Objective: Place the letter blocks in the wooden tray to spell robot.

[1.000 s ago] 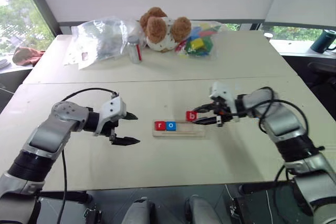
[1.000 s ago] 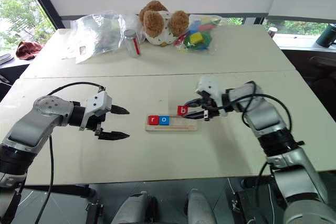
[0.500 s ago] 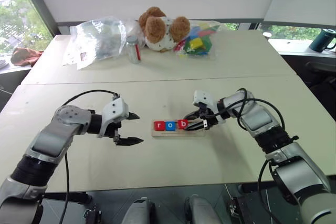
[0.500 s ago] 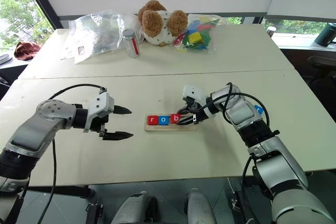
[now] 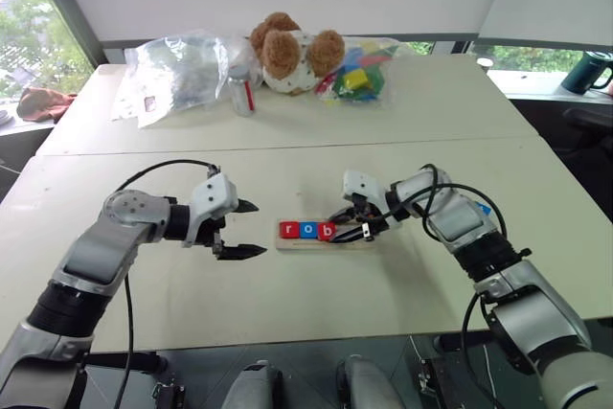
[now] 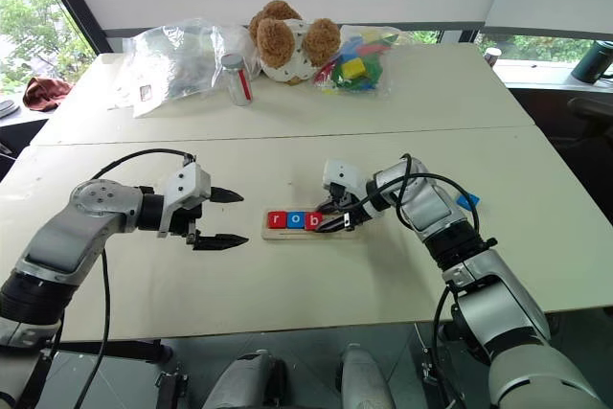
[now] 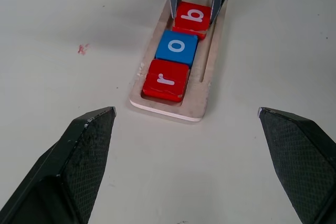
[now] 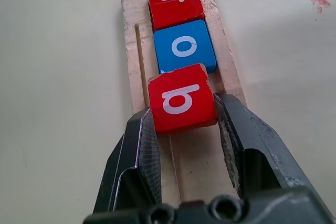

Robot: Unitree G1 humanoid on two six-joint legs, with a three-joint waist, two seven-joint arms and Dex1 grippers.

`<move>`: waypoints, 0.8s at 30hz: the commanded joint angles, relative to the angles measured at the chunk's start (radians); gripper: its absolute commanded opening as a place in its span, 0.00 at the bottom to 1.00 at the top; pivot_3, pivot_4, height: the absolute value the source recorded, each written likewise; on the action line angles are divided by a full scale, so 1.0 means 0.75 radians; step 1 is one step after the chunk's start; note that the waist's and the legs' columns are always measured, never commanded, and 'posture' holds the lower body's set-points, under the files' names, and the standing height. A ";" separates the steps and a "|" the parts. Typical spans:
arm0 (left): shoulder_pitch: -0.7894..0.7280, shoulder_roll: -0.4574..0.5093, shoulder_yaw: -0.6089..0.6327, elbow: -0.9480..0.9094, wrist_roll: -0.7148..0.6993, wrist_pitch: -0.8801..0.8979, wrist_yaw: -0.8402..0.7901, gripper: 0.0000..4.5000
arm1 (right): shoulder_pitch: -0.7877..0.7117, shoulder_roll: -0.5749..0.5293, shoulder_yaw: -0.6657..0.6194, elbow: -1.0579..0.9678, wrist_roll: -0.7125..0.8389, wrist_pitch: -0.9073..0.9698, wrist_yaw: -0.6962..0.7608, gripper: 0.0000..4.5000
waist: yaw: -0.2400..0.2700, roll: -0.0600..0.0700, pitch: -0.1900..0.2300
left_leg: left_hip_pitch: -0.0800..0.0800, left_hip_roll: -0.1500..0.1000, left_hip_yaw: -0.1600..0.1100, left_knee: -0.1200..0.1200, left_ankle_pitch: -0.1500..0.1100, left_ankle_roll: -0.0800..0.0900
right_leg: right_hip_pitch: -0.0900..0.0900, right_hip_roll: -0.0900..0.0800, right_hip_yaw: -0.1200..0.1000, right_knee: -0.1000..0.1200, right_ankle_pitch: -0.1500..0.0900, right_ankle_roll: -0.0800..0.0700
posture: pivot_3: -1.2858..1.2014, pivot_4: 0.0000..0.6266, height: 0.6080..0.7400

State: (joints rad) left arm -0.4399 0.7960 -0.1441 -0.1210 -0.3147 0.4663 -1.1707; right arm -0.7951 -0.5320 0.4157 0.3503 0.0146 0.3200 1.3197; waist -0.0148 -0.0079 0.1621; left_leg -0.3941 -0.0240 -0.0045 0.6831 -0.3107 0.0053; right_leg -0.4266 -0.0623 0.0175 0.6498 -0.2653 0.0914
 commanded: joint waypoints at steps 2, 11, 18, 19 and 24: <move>-0.010 0.000 0.019 -0.038 -0.009 0.001 0.005 1.00 | -0.033 0.024 -0.016 0.024 -0.012 -0.009 -0.020 0.25 | 0.000 0.000 0.000 | 0.000 0.000 0.000 0.000 0.000 0.000 | 0.000 0.000 0.000 0.000 0.000 0.000 | 0.52 0.24 1.00; -0.001 -0.003 0.021 -0.046 -0.009 0.005 0.013 1.00 | -0.053 0.021 -0.011 0.064 -0.025 -0.032 -0.008 0.25 | 0.001 0.000 0.000 | 0.000 0.000 0.000 0.000 0.000 0.000 | 0.000 0.000 0.000 0.000 0.000 0.000 | 0.52 0.24 1.00; -0.007 -0.012 0.016 -0.060 -0.008 0.005 0.026 1.00 | -0.059 0.046 -0.017 0.060 -0.007 0.013 -0.001 0.25 | 0.000 0.000 0.000 | 0.000 0.000 0.000 0.000 0.000 0.000 | 0.000 0.000 0.000 0.000 0.000 0.000 | 0.52 0.24 1.00; -0.007 -0.012 0.017 -0.058 -0.007 0.004 0.026 1.00 | -0.060 0.048 -0.018 0.058 -0.006 0.017 0.001 0.25 | -0.001 0.000 0.000 | 0.000 0.000 0.000 0.000 0.000 0.000 | 0.000 0.000 0.000 0.000 0.000 0.000 | 0.52 0.24 1.00; -0.009 -0.009 0.018 -0.046 -0.001 -0.005 0.024 1.00 | -0.059 0.057 -0.024 0.050 0.002 0.033 0.011 0.25 | -0.003 0.000 0.000 | 0.000 0.000 0.000 0.000 0.000 0.000 | 0.000 0.000 0.000 0.000 0.000 0.000 | 0.52 0.24 1.00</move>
State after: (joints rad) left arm -0.4378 0.7841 -0.1441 -0.1332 -0.3141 0.4741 -1.1526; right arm -0.8240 -0.4970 0.4141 0.3991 0.0056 0.3359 1.3220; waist -0.0169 -0.0078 0.1621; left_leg -0.3940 -0.0240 -0.0046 0.6831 -0.3106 0.0050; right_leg -0.4266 -0.0623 0.0175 0.6500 -0.2653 0.0914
